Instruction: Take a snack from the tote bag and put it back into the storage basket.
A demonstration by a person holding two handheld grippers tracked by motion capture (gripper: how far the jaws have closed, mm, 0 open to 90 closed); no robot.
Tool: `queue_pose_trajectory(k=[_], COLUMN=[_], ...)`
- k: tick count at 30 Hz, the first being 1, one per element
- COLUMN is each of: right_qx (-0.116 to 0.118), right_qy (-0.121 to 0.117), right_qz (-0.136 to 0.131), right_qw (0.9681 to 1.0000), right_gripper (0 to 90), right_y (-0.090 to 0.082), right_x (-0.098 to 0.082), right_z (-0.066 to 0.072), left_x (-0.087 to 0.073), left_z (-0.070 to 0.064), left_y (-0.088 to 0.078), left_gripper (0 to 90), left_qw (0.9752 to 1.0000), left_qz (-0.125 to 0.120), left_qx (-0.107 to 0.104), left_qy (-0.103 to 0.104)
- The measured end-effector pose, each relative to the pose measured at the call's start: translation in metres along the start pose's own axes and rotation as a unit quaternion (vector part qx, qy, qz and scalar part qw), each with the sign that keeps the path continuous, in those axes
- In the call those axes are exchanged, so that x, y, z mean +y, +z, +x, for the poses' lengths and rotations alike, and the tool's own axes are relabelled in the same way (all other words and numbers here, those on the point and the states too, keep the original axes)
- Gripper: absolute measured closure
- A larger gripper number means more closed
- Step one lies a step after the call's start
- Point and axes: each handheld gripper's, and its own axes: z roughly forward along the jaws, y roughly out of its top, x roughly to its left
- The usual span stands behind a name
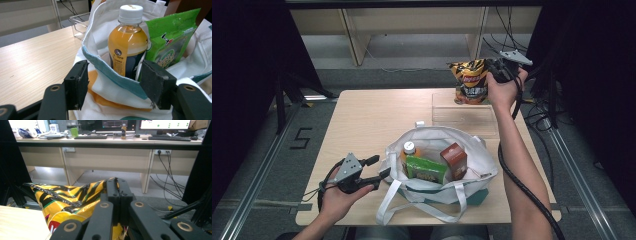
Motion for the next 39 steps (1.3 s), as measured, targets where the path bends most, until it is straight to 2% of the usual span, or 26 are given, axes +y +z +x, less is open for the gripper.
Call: queue_pose_trajectory(k=[2,4,7,8,11,14,16,24,30,33,39], right_qx=[0.003,0.004,0.009,0.007,0.013,0.01,0.012,0.011,0.014,0.011,0.01], right_qy=[-0.008,-0.003,-0.01,-0.003,-0.007,-0.004,-0.01,0.0,-0.011,-0.003,-0.005], right_qz=[-0.004,-0.003,-0.004,-0.005,-0.002,0.0,-0.004,0.001,0.001,0.004,0.01], right_qw=[1.0,1.0,0.9999,1.0,0.9999,0.9999,0.9999,0.9999,0.9999,0.9999,0.9999], right_gripper=[90.0,90.0,90.0,90.0,90.0,90.0,90.0,90.0,90.0,90.0,90.0], right_y=[0.001,0.002,0.003,0.003,0.005,0.006,0.007,0.007,0.009,0.011,0.014], right_x=[0.0,0.0,0.0,0.0,0.0,0.0,0.0,0.001,0.0,-0.001,-0.005], right_z=[0.0,0.002,0.002,0.003,0.005,0.007,0.006,0.01,0.008,0.009,0.007], left_x=[0.0,0.0,0.0,0.0,0.0,0.0,0.0,0.0,0.0,0.0,0.0], left_z=[0.0,0.0,0.0,0.0,0.0,0.0,0.0,0.0,0.0,0.0,0.0], left_y=[0.0,0.0,0.0,0.0,0.0,0.0,0.0,0.0,0.0,0.0,0.0], left_gripper=[38.9,38.9,38.9,38.9,38.8,38.9,38.9,38.8,38.8,38.8,38.8], left_qw=[1.0,1.0,1.0,1.0,1.0,1.0,1.0,1.0,1.0,1.0,1.0], left_qz=[0.001,0.001,0.0,0.0,0.0,0.0,0.0,0.0,0.0,0.0,0.001], left_qx=[0.0,0.0,-0.001,0.0,0.0,-0.001,-0.001,-0.001,0.0,0.0,-0.001], left_qy=[0.0,0.0,0.0,0.0,0.0,0.0,0.0,0.0,0.0,0.001,0.0])
